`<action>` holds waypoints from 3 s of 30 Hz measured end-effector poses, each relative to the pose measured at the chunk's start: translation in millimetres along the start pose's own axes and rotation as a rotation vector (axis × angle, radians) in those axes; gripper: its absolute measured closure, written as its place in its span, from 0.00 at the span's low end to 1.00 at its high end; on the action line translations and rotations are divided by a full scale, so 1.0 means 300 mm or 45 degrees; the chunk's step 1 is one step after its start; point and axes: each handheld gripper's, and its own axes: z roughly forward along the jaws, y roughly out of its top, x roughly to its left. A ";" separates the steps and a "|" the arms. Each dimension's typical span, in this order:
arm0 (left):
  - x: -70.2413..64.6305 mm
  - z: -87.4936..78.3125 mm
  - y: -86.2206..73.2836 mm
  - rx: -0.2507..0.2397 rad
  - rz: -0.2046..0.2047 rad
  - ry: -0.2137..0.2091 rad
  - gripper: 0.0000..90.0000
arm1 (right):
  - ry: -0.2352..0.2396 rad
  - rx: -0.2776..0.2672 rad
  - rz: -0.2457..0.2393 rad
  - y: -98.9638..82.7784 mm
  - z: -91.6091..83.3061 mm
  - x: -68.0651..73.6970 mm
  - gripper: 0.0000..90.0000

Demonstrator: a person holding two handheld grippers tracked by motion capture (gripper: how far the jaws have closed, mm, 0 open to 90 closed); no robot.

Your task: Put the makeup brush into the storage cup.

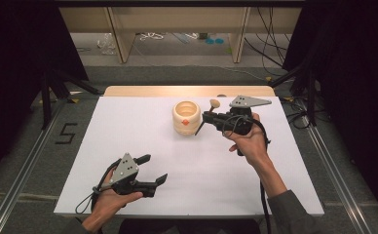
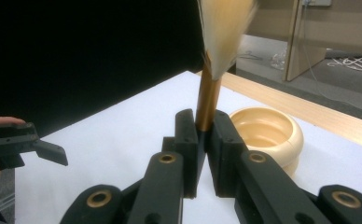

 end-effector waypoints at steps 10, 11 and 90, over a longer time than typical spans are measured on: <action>0.003 0.000 0.000 0.002 0.012 0.000 0.18 | -0.006 0.024 0.009 0.005 0.007 -0.013 0.93; 0.003 0.000 0.000 0.003 0.012 0.001 0.18 | -0.005 0.022 0.012 0.006 0.010 -0.014 0.93; 0.004 -0.003 0.002 -0.003 0.007 0.001 0.18 | -0.163 0.024 0.107 0.135 0.208 -0.203 0.93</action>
